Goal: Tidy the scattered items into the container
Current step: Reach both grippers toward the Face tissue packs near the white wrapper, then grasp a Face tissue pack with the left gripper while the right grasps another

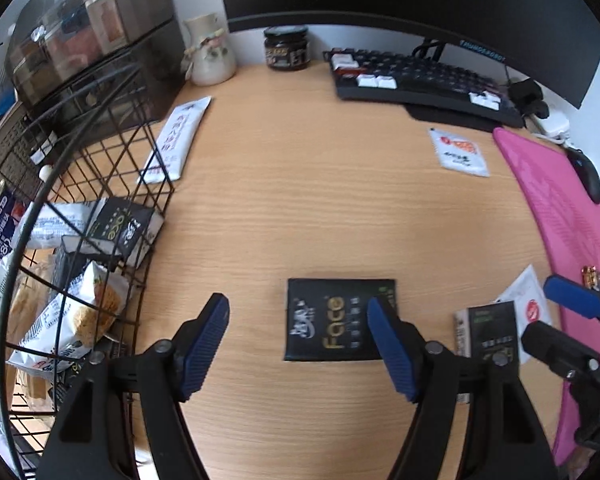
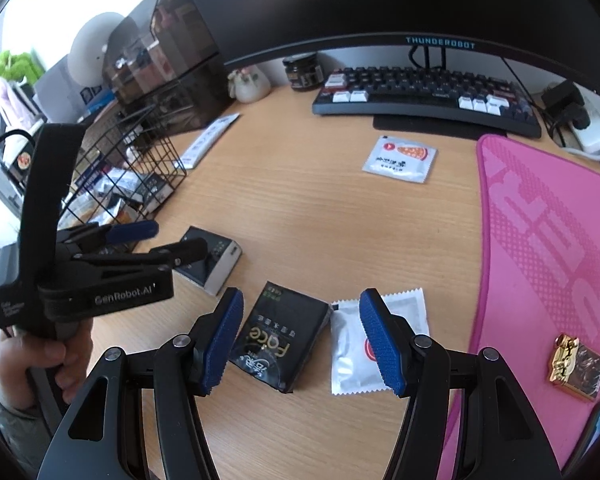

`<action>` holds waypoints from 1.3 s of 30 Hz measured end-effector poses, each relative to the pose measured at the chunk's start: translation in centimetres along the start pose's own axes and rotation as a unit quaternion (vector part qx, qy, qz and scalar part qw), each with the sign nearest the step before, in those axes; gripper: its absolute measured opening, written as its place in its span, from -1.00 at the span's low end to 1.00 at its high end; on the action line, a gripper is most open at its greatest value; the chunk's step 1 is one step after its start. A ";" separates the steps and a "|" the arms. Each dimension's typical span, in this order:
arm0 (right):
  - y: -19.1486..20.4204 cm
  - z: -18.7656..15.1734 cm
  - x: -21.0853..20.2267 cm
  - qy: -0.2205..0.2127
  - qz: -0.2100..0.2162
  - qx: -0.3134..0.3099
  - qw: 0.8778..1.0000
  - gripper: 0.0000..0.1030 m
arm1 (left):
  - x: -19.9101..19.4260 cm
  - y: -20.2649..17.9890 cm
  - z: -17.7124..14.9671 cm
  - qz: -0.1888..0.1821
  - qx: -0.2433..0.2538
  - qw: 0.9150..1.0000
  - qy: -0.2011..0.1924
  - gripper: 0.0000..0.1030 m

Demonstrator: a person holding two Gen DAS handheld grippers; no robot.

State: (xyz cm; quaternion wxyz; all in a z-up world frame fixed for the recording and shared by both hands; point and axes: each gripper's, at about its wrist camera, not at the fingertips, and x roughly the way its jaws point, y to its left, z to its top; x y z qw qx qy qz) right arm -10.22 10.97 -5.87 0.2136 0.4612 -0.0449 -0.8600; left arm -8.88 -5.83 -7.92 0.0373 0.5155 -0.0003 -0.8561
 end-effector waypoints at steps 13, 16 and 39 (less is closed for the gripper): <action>0.4 -0.9 1.3 0.023 0.005 -0.007 1.000 0.19 | 0.7 -1.1 0.1 -0.022 0.011 1.000 0.006 0.57; 0.2 -1.1 1.3 0.025 0.004 -0.005 1.000 0.19 | 1.3 -1.5 0.3 -0.028 0.014 0.999 0.007 0.63; 2.6 -1.3 3.7 0.042 -0.018 -0.035 0.998 0.19 | 0.7 0.4 -0.9 -0.026 0.004 1.000 -0.002 0.33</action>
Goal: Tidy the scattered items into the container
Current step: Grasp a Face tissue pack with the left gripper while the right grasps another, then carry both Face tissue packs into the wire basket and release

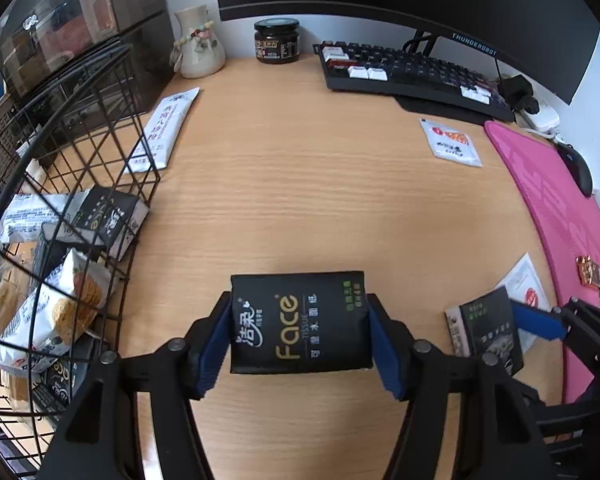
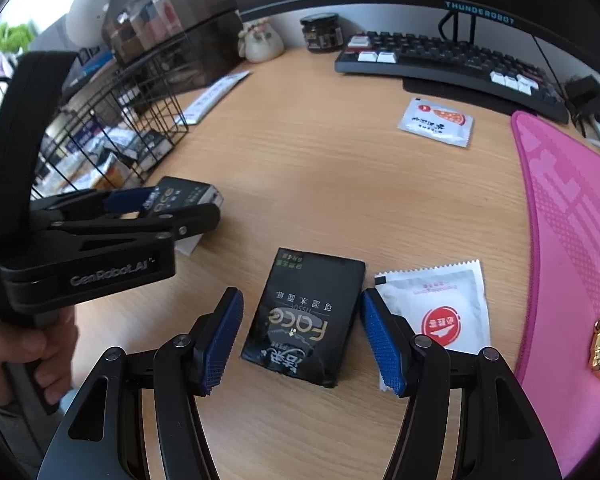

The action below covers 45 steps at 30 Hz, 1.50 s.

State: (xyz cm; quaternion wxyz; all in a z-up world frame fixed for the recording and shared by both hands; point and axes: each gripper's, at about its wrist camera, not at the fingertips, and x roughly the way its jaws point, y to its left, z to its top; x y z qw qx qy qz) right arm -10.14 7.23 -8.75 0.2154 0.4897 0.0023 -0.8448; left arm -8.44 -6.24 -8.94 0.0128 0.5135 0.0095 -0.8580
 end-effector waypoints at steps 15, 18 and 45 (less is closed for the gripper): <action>0.8 0.8 -2.0 -0.031 -0.044 -0.023 0.998 -0.06 | -2.1 -0.3 0.2 -0.008 0.002 1.000 -0.017 0.33; 1.1 1.6 -3.7 -0.048 -0.046 -0.026 0.997 -0.06 | -4.2 -0.4 0.9 -0.009 0.004 0.999 -0.039 0.33; 24.1 9.9 -2.2 -0.079 0.109 -0.169 0.976 -0.06 | -14.9 20.6 -3.0 0.105 -0.141 0.980 -0.095 0.33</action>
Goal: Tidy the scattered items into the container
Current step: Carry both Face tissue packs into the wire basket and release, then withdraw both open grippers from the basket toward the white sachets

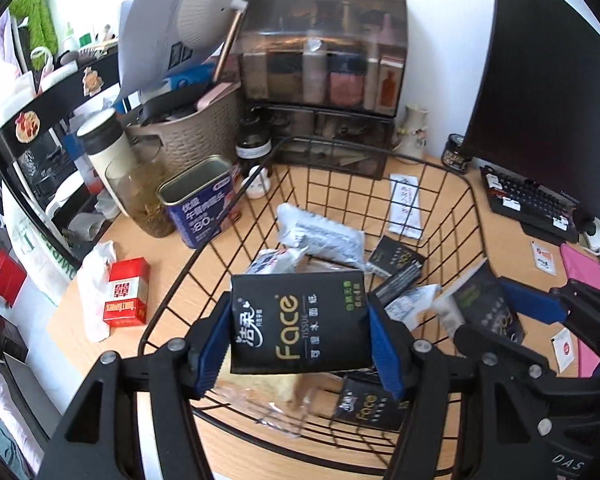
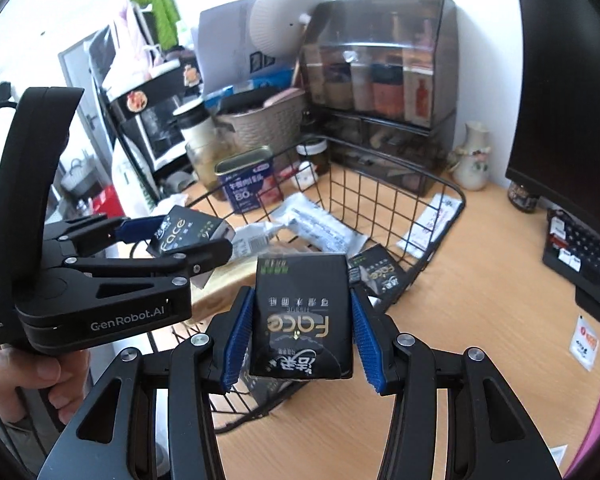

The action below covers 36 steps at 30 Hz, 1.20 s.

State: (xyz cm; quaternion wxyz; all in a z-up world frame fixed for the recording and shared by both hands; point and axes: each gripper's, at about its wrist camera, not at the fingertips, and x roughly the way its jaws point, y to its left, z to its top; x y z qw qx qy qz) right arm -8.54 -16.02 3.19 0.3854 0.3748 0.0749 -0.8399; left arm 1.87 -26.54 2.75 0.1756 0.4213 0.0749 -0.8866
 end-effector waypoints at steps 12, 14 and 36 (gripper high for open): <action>0.2 0.3 -0.3 -0.014 -0.006 0.011 1.000 0.14 | 0.2 0.9 -0.1 0.004 -0.008 1.000 0.007 0.42; -0.4 0.1 -1.0 -0.018 -0.009 0.014 1.000 0.14 | -0.2 0.3 0.0 0.004 -0.003 1.000 0.005 0.42; -22.0 -11.6 -14.5 -0.026 -0.173 0.179 0.968 0.14 | 1.0 -23.3 -1.2 -0.113 0.158 0.981 0.025 0.43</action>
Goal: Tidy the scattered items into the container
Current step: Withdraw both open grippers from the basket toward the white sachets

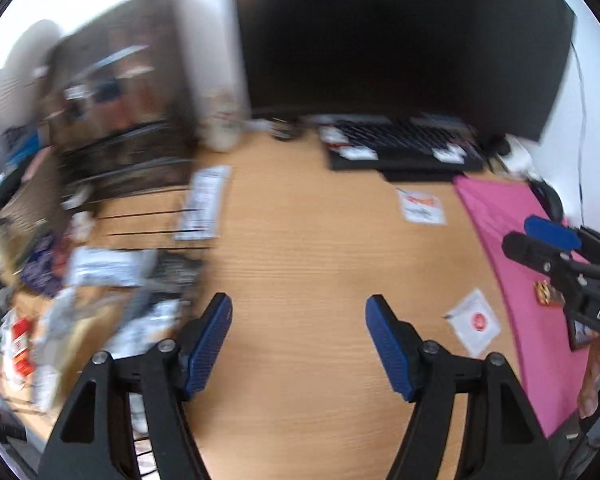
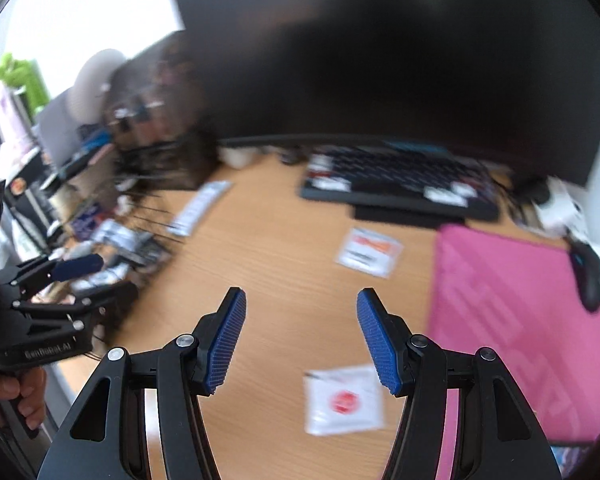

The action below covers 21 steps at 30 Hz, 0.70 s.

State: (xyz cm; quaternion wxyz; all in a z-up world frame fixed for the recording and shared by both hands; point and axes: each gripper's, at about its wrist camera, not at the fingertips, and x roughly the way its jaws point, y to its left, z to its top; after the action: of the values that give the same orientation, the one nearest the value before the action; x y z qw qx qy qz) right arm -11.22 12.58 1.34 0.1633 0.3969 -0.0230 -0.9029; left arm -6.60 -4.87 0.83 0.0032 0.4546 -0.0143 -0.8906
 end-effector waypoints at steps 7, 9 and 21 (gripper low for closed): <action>-4.8 -0.1 3.1 0.024 -0.021 0.022 0.999 0.14 | 5.5 -4.2 1.6 -0.018 0.011 0.999 0.032 0.43; -5.2 0.7 5.4 0.037 -0.021 0.018 0.999 0.14 | 6.6 -4.7 2.0 -0.023 0.017 0.999 0.042 0.43; -3.5 5.2 17.0 0.096 -0.037 -0.029 0.994 -0.57 | 11.1 -1.7 1.1 -0.034 0.006 0.996 0.086 0.43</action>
State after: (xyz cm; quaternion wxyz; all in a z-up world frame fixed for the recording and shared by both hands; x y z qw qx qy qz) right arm -26.67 10.12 -7.72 0.1421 0.4772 0.0334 -0.8666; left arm -14.02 -3.31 -7.58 -0.0292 0.5300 -0.0040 -0.8475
